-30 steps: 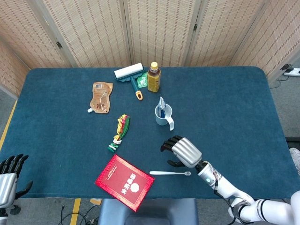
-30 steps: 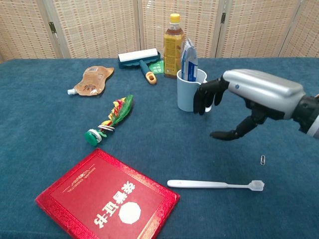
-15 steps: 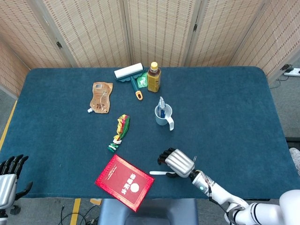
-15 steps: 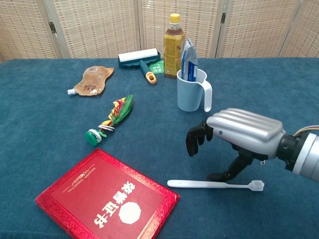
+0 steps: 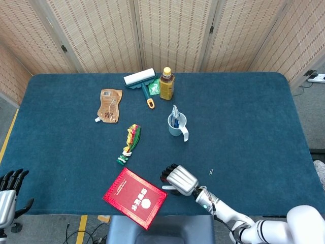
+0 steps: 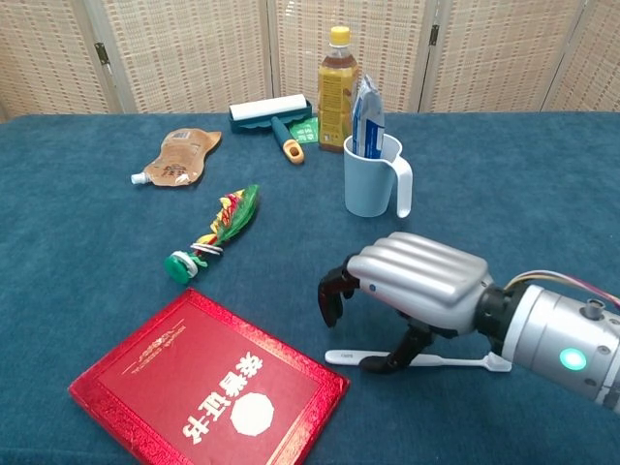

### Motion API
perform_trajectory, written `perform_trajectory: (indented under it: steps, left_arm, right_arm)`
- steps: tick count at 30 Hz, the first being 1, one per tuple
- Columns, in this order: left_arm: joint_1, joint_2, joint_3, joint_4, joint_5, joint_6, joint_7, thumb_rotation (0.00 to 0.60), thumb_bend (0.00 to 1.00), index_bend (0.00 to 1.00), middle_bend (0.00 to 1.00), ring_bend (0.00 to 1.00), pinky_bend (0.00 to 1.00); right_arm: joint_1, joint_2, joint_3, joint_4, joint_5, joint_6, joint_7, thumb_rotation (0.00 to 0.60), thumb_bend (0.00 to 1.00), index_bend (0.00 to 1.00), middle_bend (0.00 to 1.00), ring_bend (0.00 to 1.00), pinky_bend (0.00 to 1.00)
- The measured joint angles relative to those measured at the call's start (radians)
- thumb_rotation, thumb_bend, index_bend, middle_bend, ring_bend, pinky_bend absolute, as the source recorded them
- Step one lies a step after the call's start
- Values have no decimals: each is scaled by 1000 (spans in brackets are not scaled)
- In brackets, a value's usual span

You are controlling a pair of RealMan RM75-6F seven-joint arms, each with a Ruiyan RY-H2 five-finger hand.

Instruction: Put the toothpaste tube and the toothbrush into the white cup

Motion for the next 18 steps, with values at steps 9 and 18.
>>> perform_trajectory:
  steps: [9,18]
  left_arm:
    - [9,-2,3,18,-2,4,-21,600,329,168,151,105,152]
    - [13,-8,4,33,1,7,-38,600,329,169,151,105,152]
  right_arm:
    - [20,-21,11,8,36,-58,-80,600,151,470,396,311,389]
    - [33,-6,4,-10,51,-94,-168,600,165,519,393,303,389]
